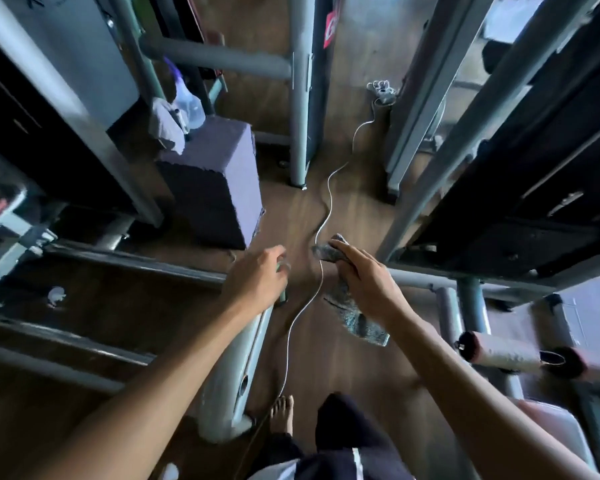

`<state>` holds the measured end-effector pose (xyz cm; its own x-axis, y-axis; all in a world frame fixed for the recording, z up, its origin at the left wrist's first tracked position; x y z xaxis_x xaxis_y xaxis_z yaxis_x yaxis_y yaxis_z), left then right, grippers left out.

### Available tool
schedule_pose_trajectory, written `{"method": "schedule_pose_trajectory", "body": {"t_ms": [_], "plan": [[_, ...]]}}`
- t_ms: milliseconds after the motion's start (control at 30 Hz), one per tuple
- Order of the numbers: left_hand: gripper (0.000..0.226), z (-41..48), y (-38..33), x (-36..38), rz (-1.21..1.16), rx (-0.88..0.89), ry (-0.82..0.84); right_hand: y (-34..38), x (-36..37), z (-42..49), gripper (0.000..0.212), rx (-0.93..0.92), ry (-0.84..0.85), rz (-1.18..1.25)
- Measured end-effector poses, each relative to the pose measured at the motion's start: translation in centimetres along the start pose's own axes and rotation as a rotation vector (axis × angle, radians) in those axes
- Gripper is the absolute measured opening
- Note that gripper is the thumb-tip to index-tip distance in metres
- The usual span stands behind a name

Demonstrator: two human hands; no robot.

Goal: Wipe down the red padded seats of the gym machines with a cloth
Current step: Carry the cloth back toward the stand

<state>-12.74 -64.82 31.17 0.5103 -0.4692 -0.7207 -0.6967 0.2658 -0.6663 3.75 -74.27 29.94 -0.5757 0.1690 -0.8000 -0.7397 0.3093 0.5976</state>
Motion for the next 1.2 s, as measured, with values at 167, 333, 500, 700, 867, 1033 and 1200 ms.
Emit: {"method": "schedule_pose_trajectory", "body": {"t_ms": [167, 333, 500, 700, 867, 1033, 1200], "plan": [[0.026, 10.3, -1.6, -0.6, -0.004, 0.078, 0.064, -2.2, -1.6, 8.1, 0.041, 0.098, -0.05, 0.035], [0.026, 22.2, -3.6, 0.0, -0.005, 0.124, 0.104, -5.8, -2.6, 18.4, 0.041, 0.168, -0.039, 0.056], [0.028, 35.4, -4.3, -0.4, -0.043, 0.056, 0.049, -8.3, -3.6, 32.4, 0.04, 0.109, 0.007, 0.051], [0.026, 46.2, -0.9, -5.0, -0.133, -0.164, -0.098, -5.7, -2.6, 47.7, 0.043, -0.005, 0.134, -0.002], [0.029, 52.3, 5.1, -9.9, -0.18, -0.336, -0.236, 0.1, 2.8, 59.6, 0.044, -0.21, 0.289, -0.036], [0.036, 57.3, 12.6, -14.0, -0.259, -0.5, -0.409, 6.2, 9.8, 69.6, 0.043, -0.416, 0.46, -0.1], [0.037, 61.2, 18.8, -16.2, -0.284, -0.695, -0.54, 10.0, 16.6, 77.8, 0.042, -0.562, 0.602, -0.182]]}}
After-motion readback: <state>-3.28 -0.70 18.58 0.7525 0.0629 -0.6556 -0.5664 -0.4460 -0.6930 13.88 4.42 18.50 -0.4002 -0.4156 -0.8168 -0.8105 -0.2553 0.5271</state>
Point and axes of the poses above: each hand's wrist, its own z-axis towards the middle knuckle, its own x-axis out of the palm, y = z × x, the point moved 6 cm from there along z, towards the middle knuckle, and after that the axes turned 11 degrees about -z, right-handed, at the moved point
